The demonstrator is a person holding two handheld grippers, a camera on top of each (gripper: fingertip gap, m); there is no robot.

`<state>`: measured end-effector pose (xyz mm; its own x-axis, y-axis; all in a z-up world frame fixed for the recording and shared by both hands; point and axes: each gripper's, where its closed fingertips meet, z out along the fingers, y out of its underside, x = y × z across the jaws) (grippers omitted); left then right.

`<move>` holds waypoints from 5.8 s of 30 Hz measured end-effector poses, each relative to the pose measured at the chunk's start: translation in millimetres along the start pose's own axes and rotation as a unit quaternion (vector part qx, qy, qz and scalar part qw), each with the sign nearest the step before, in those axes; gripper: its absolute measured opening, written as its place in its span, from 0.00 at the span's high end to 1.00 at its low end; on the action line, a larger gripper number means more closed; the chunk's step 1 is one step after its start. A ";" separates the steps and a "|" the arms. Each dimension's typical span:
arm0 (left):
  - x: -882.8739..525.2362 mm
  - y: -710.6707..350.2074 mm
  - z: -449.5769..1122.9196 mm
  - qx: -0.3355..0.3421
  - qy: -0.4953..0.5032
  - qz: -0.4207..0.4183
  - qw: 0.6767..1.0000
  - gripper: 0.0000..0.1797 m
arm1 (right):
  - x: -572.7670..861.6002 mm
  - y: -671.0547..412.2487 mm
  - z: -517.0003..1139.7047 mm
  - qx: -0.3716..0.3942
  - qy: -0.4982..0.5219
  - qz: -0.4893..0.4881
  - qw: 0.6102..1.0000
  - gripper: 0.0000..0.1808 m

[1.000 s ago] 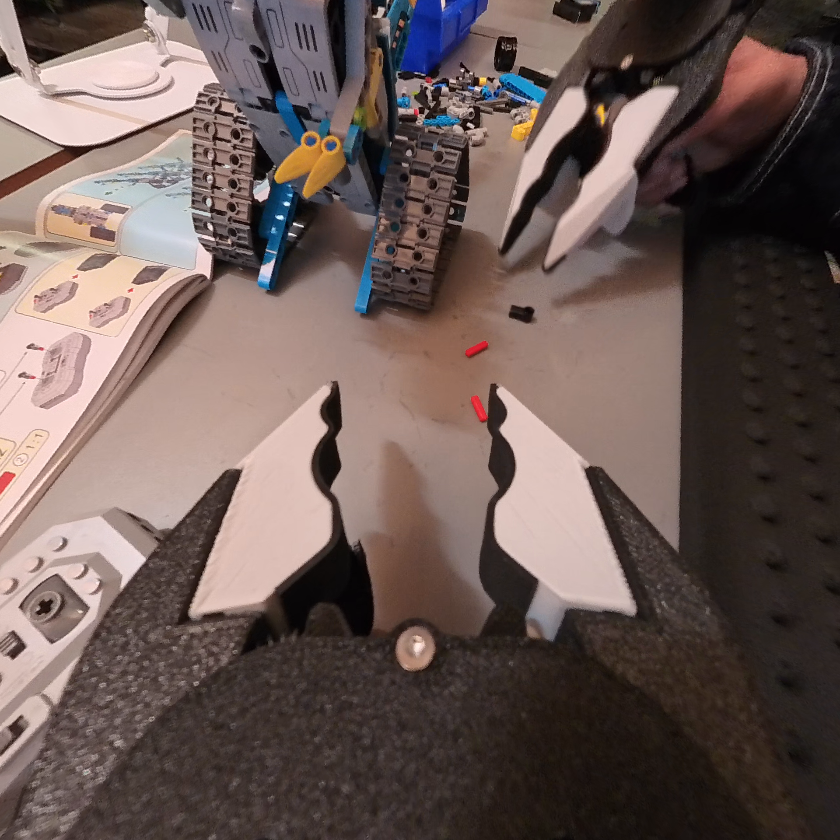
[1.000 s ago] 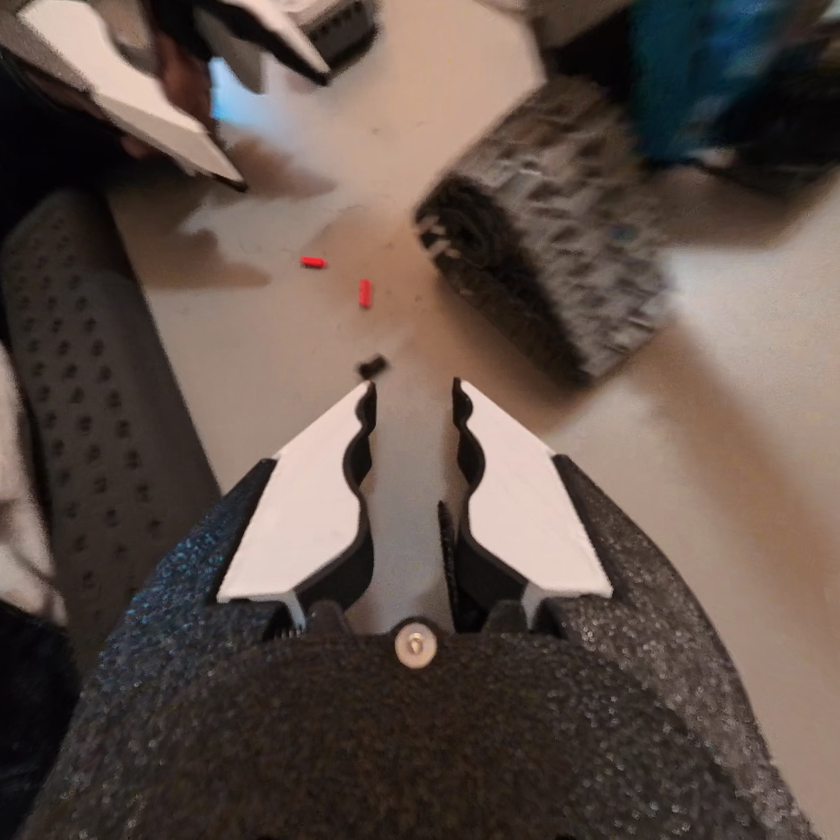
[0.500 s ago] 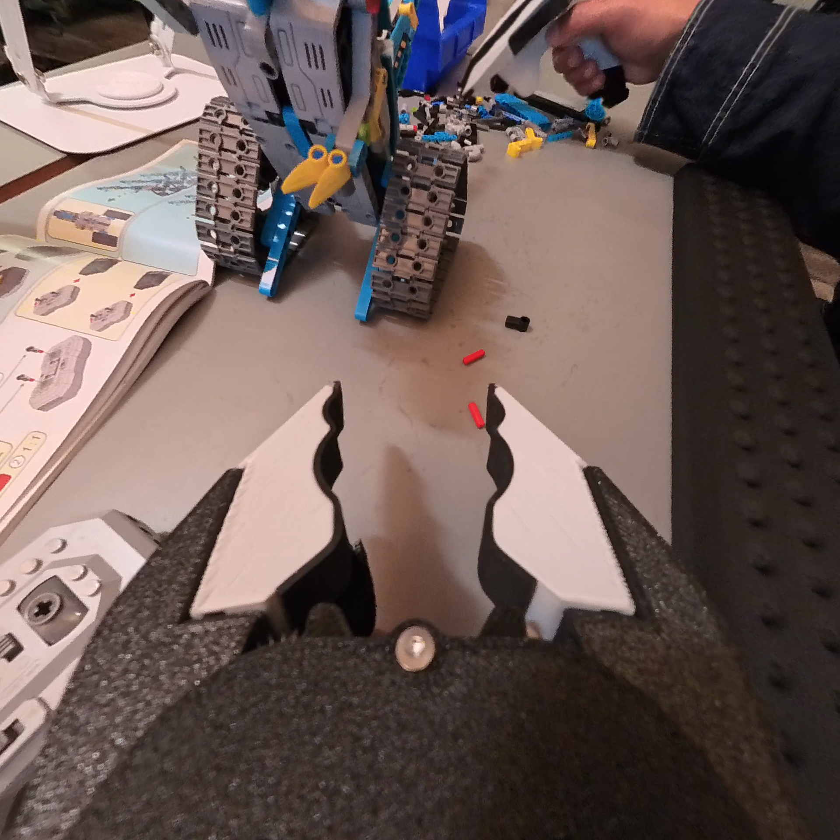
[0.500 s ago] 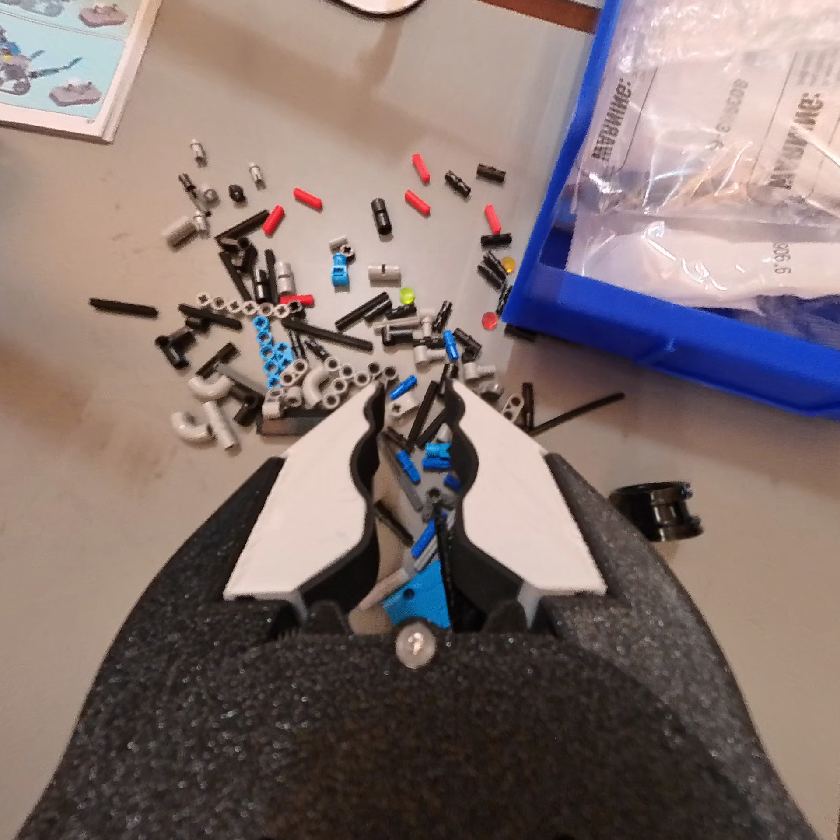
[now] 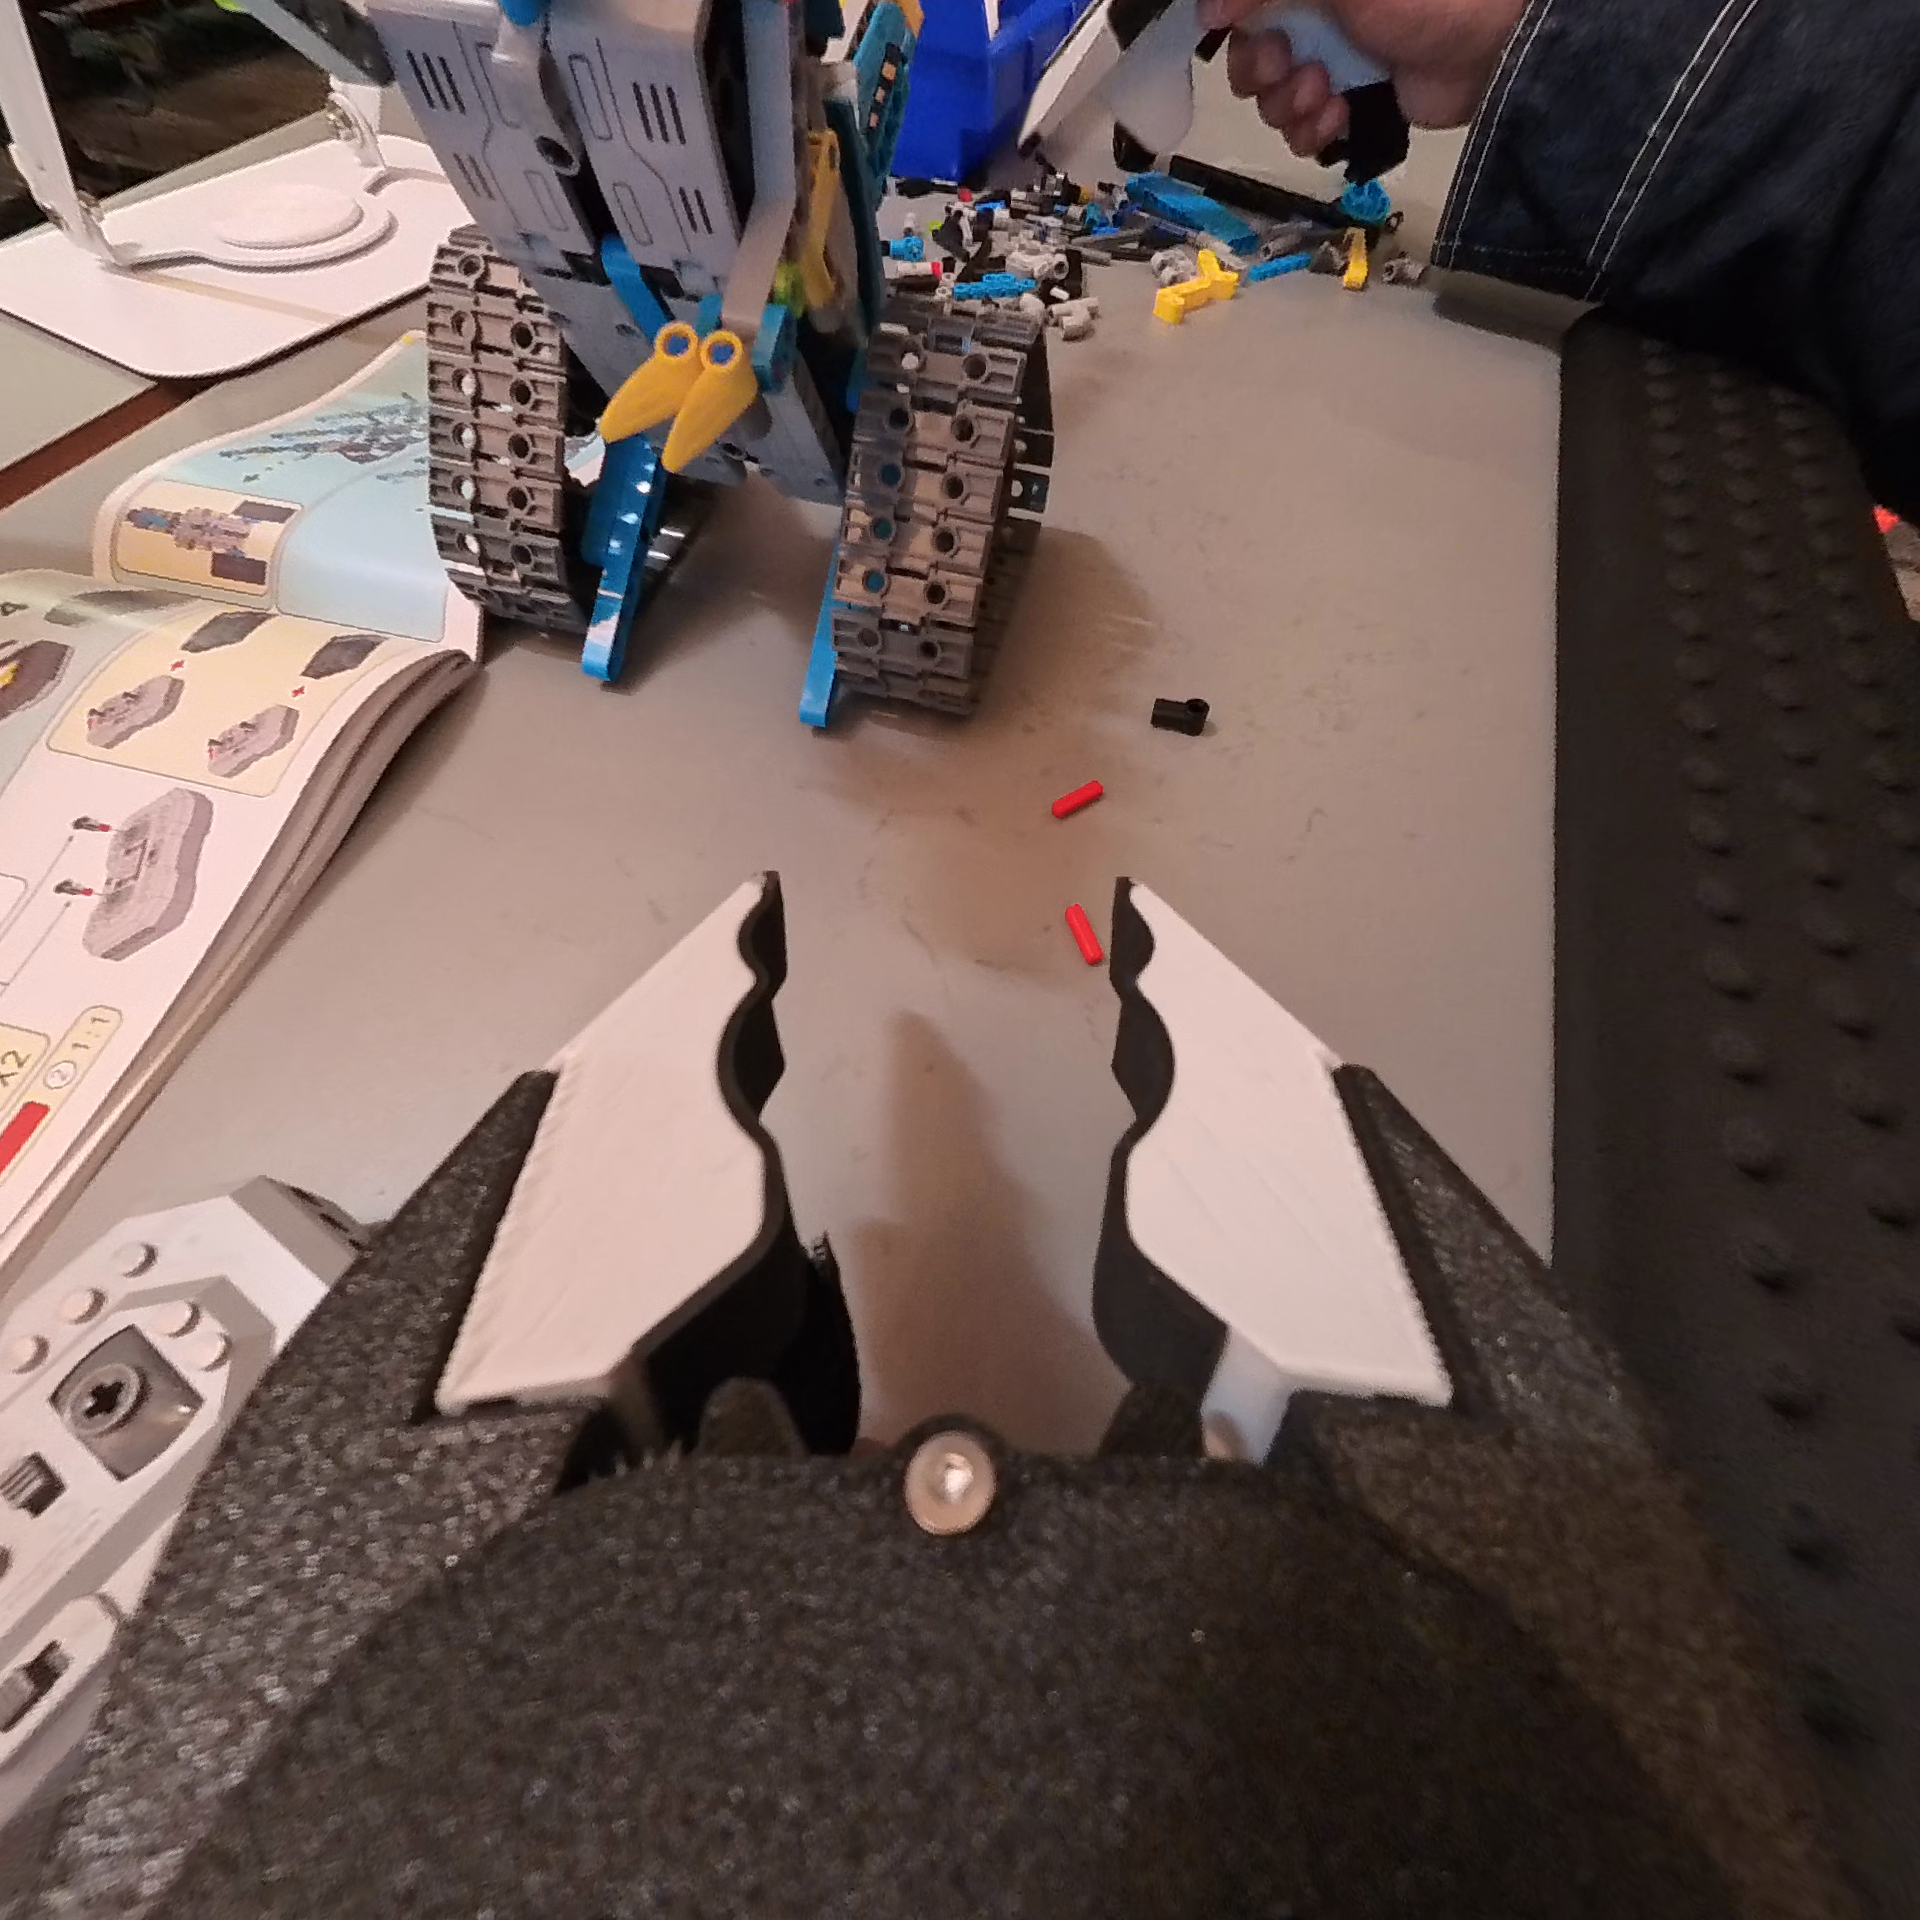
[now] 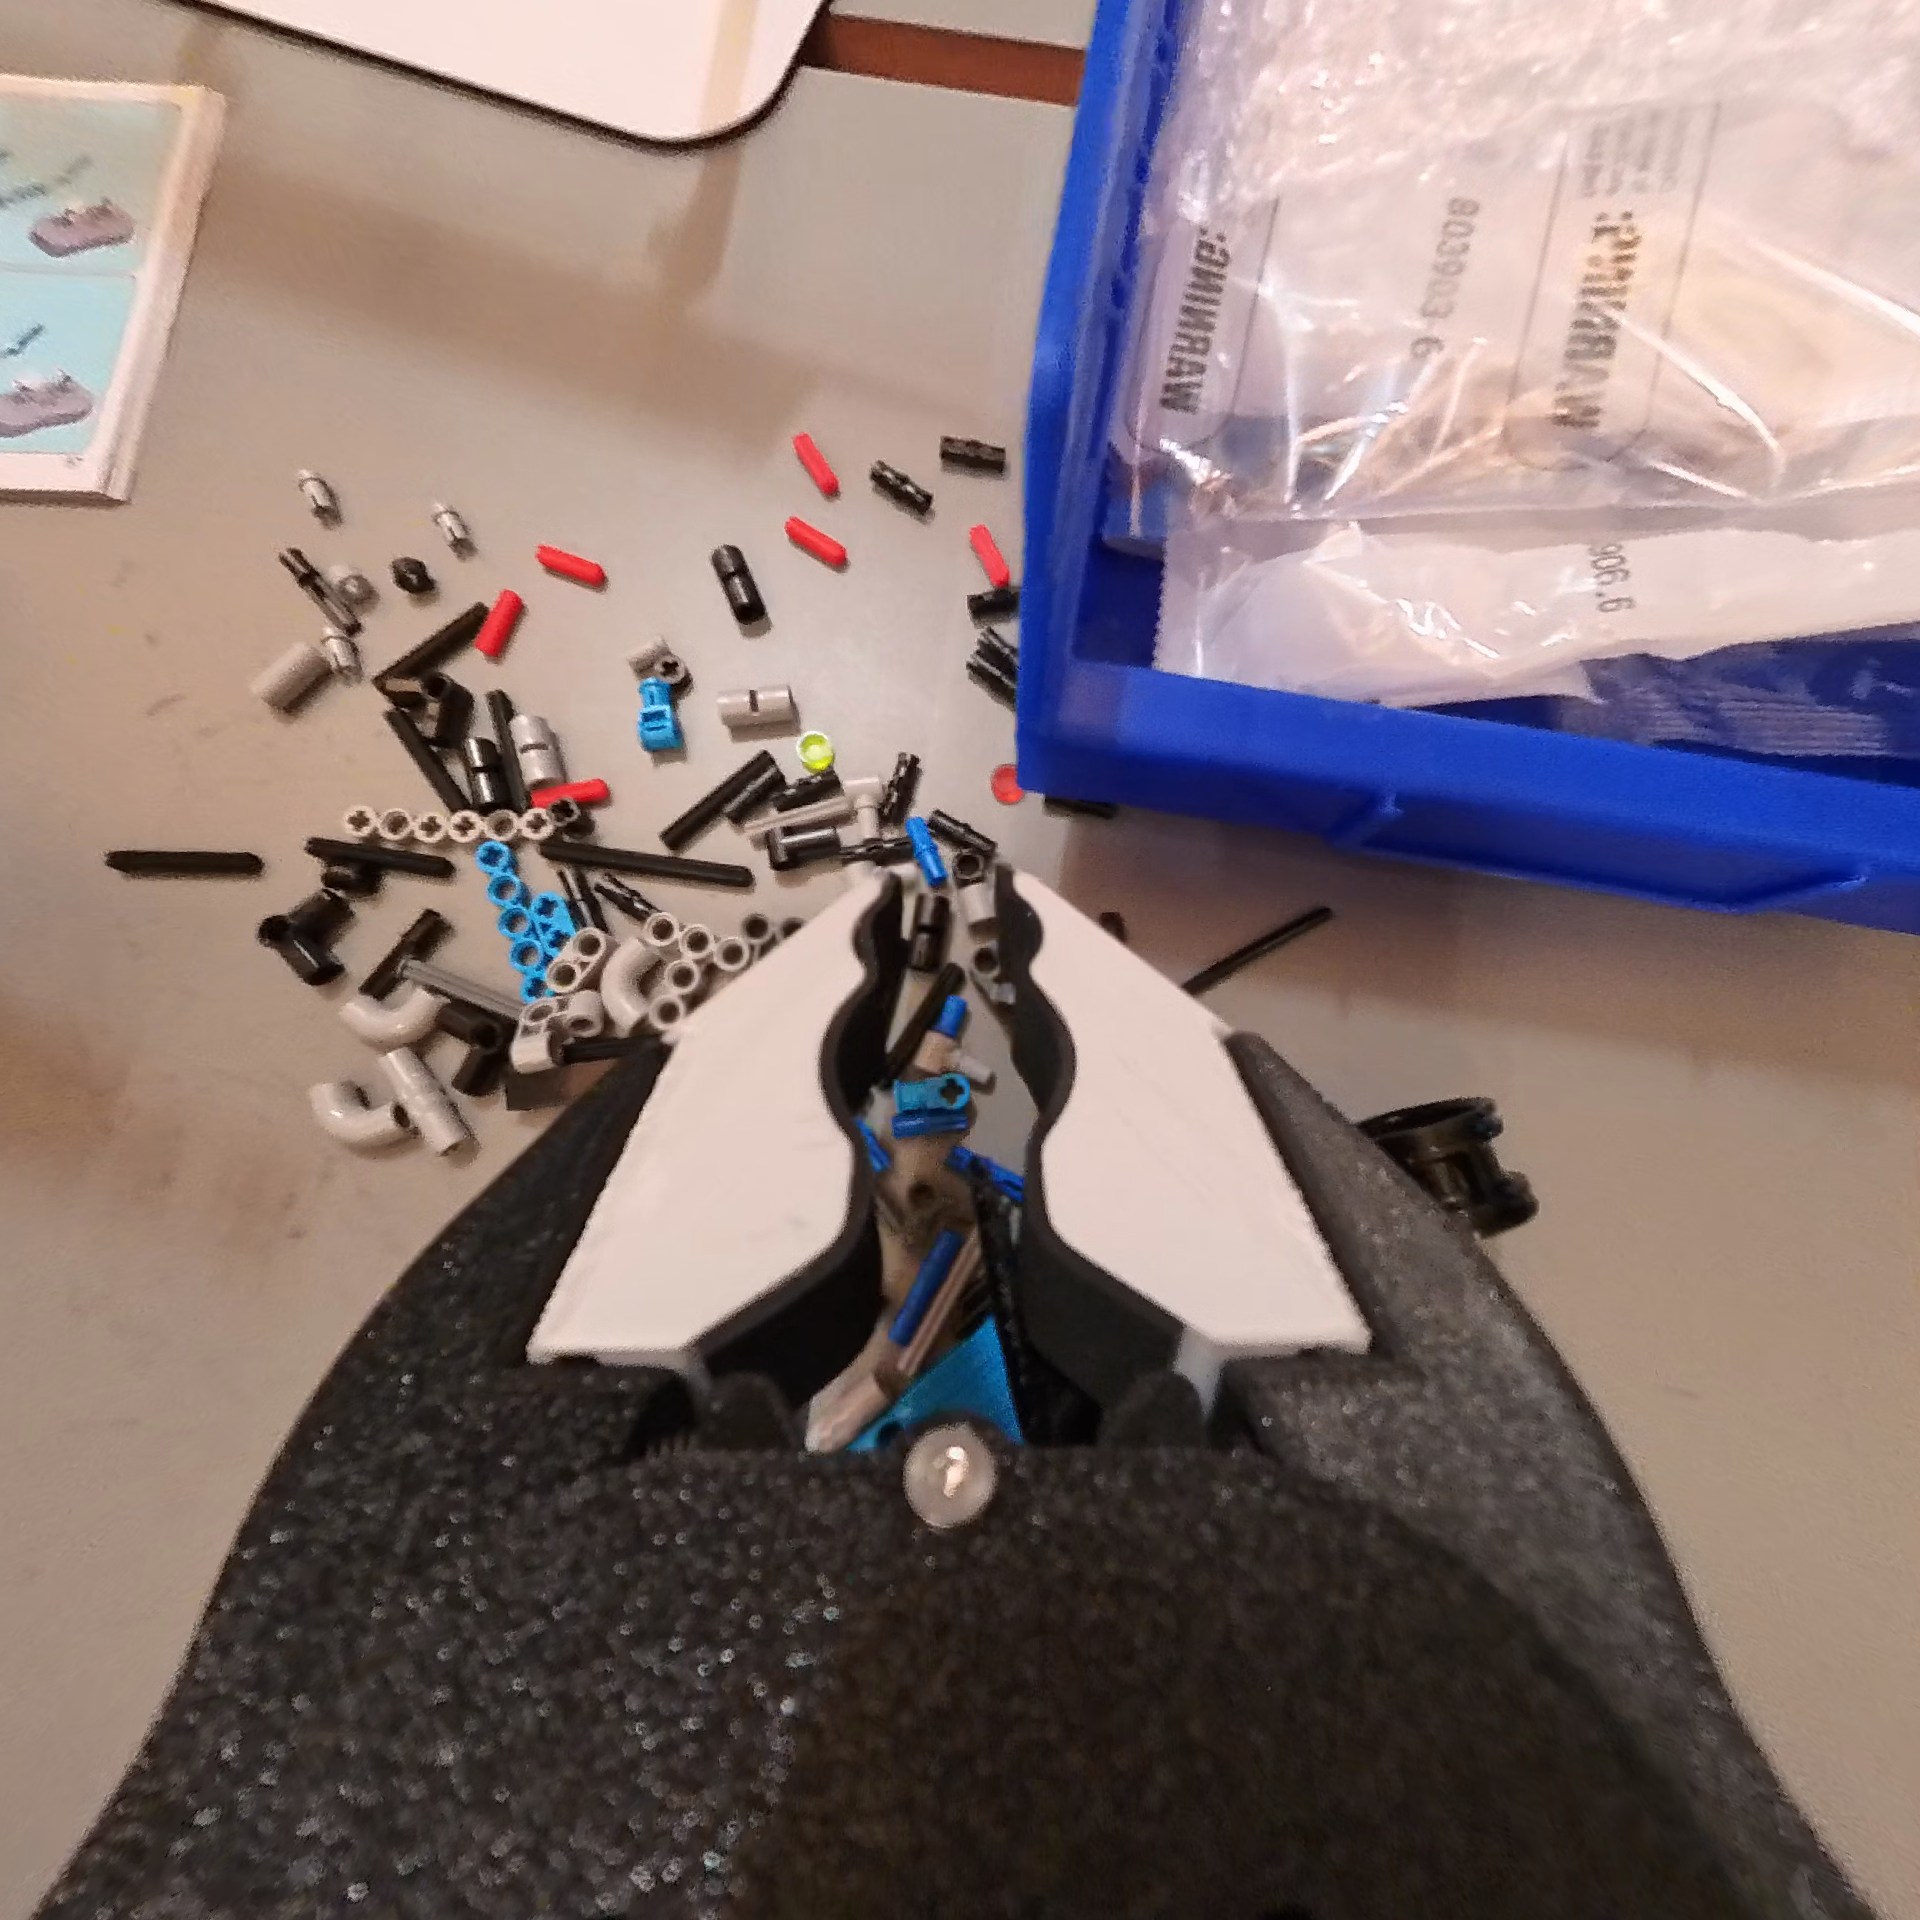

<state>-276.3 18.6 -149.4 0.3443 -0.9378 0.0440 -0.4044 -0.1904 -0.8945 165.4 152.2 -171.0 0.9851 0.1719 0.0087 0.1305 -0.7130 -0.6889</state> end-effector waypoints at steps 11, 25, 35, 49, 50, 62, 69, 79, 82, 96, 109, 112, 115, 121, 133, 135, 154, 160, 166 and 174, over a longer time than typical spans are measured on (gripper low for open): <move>-0.2 0.9 0.7 -0.004 -0.002 0.001 1.000 0.66 | -77.2 -30.5 5.9 -0.006 -0.103 -0.053 0.993 0.90; 0.8 3.3 2.7 -0.013 -0.001 0.003 1.000 0.66 | -53.1 -24.5 39.3 -0.023 -0.026 -0.022 0.999 0.91; 0.9 3.8 2.9 -0.014 -0.001 0.005 1.000 0.66 | -30.7 -13.5 2.1 0.010 0.010 -0.013 1.000 0.91; 2.8 4.9 3.5 -0.019 -0.003 0.014 1.000 0.66 | -37.3 3.4 -9.5 0.023 0.008 0.010 1.000 0.91; 2.7 5.4 4.1 -0.021 -0.002 0.013 1.000 0.66 | -39.0 4.3 -7.6 0.021 0.011 0.001 1.000 0.91; 1.7 6.1 4.9 -0.024 0.004 0.001 1.000 0.66 | -22.0 8.6 -7.6 0.024 0.045 0.016 0.999 0.93; 5.2 7.8 5.6 -0.029 -0.003 0.027 0.999 0.66 | 3.2 16.4 -8.1 0.022 0.076 0.050 0.996 0.93; 5.0 8.2 5.9 -0.031 -0.003 0.025 0.999 0.66 | 23.0 20.2 -11.8 0.024 0.110 0.086 0.990 0.93; 4.9 8.5 6.2 -0.032 -0.004 0.026 0.999 0.66 | 29.0 23.3 -13.0 0.024 0.112 0.112 0.987 0.93; 5.2 9.3 6.7 -0.035 -0.003 0.026 0.999 0.66 | 39.8 32.2 -13.0 0.008 0.129 0.130 0.983 0.93; 5.9 10.2 7.1 -0.037 -0.003 0.029 0.999 0.66 | 39.2 15.2 -21.8 0.058 0.112 0.147 0.981 0.94; 5.9 10.5 7.3 -0.038 -0.003 0.029 0.999 0.66 | 39.0 13.2 -24.3 0.071 0.092 0.159 0.980 0.93; 6.0 10.9 7.6 -0.040 -0.004 0.031 0.999 0.66 | 25.0 23.3 -12.5 0.033 0.061 0.145 0.987 0.88; 5.8 10.7 7.5 -0.039 -0.003 0.028 0.999 0.66 | 37.8 28.7 -15.2 0.017 0.107 0.132 0.985 0.88; 6.8 12.4 7.6 -0.044 -0.002 0.030 0.999 0.66 | 31.5 31.7 -9.2 0.007 0.089 0.132 0.987 0.88; 6.7 12.7 7.8 -0.045 -0.001 0.029 0.999 0.66 | 26.3 31.9 -6.1 -0.001 0.086 0.115 0.990 0.88; 6.5 13.7 8.7 -0.050 0.001 0.025 0.998 0.65 | 56.8 -4.7 -62.4 0.167 0.069 0.253 0.950 0.88; 5.6 13.6 8.6 -0.050 0.003 0.018 0.999 0.65 | 44.6 32.9 -112.2 0.154 0.080 0.234 0.956 0.93; 6.6 14.7 9.3 -0.053 0.000 0.027 0.998 0.65 | 38.1 119.0 -138.8 0.066 0.143 0.192 0.969 0.90; 4.6 15.3 10.3 -0.057 0.009 0.006 0.998 0.65 | 48.7 179.1 -163.8 0.006 0.150 0.193 0.970 0.90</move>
<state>-272.2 14.4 -167.5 0.3238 -0.9452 0.0432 -0.5022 -0.2103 -0.8388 255.1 -78.5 -175.2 0.9488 -0.3130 -0.0425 -0.2542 -0.6767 -0.6910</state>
